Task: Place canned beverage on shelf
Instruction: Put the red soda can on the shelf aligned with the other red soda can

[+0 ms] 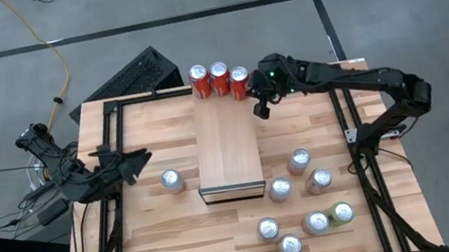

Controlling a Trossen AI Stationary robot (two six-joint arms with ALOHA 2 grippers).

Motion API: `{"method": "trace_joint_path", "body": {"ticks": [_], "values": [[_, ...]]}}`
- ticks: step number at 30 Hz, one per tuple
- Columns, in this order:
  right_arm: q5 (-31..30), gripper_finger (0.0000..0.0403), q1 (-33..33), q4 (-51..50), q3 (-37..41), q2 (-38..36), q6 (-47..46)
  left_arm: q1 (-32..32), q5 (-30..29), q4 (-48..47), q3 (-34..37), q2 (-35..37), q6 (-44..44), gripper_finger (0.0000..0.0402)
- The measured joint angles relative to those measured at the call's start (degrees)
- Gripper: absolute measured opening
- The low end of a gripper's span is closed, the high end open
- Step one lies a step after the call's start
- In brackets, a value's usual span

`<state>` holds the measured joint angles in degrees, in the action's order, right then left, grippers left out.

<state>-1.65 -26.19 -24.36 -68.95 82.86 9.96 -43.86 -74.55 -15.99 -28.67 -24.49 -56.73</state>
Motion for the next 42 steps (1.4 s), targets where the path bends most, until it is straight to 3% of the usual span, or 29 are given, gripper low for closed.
{"method": "trace_joint_path", "body": {"ticks": [15, 25, 31, 42], "values": [[1.74, 0.0000, -5.10, 1.72, 0.00, -0.03, -2.36, 0.02, -1.19, -0.03, 0.00, 0.00, 2.67, 0.0251], [1.47, 0.0000, 0.80, 2.69, -0.04, -0.09, -3.67, 0.04, 0.20, -0.04, 0.00, 0.00, 2.49, 0.0251], [-5.45, 0.0000, 1.38, 3.38, -0.04, -0.09, -3.04, 0.04, 0.21, -0.04, 0.00, 0.00, 2.49, 0.0251], [-2.96, 0.0000, 1.25, 3.98, -0.04, -0.09, -2.78, 0.04, 0.69, -0.07, 0.00, 0.00, 2.49, 0.0251]]}}
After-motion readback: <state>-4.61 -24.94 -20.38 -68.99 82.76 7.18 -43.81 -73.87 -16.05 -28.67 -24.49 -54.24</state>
